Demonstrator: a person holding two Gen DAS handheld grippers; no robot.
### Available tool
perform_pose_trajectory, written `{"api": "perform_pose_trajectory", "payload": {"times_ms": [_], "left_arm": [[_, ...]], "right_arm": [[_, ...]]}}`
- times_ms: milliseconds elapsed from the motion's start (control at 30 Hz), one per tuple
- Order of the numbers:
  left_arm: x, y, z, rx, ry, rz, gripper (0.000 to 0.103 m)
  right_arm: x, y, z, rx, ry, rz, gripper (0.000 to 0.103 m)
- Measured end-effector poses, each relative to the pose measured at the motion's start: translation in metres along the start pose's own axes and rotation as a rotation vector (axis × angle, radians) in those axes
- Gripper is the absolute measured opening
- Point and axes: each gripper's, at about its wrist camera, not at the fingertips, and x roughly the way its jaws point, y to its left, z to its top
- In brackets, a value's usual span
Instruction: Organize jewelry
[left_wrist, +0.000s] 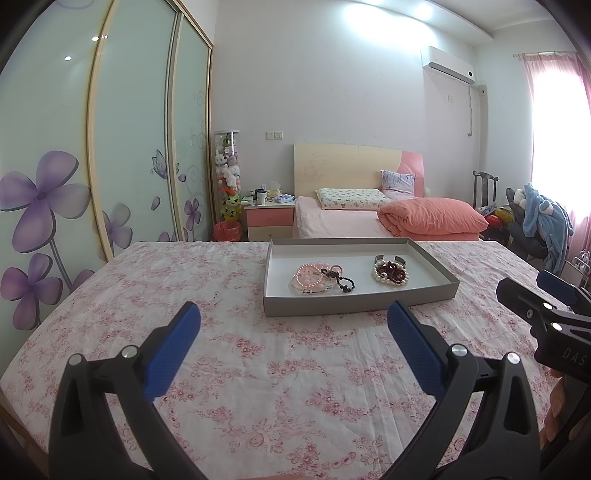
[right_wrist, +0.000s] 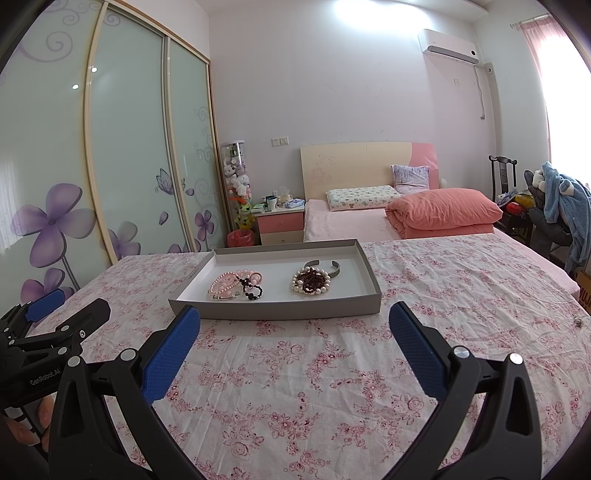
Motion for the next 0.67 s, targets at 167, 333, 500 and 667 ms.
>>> {"api": "perform_pose_trajectory", "payload": {"times_ms": [167,333,500,667], "left_arm": [[0.0,-0.0001,0.0003,-0.001,0.001,0.0,0.099],[0.0003,-0.0005,-0.0007,-0.004,0.0,0.007,0.099],[0.0008,-0.0015,-0.0027,-0.006,0.004,0.009,0.099],[0.0016,0.0019,-0.0021,-0.01,0.009,0.008,0.099]], "right_arm": [[0.0,-0.0001,0.0005,0.0,0.001,0.0,0.101],[0.0001,0.0004,-0.0029,0.001,0.001,0.001,0.101],[0.0006,-0.0001,-0.0016,0.002,0.002,0.0,0.101],[0.0007,0.0001,-0.0033,0.002,0.002,0.0,0.101]]}}
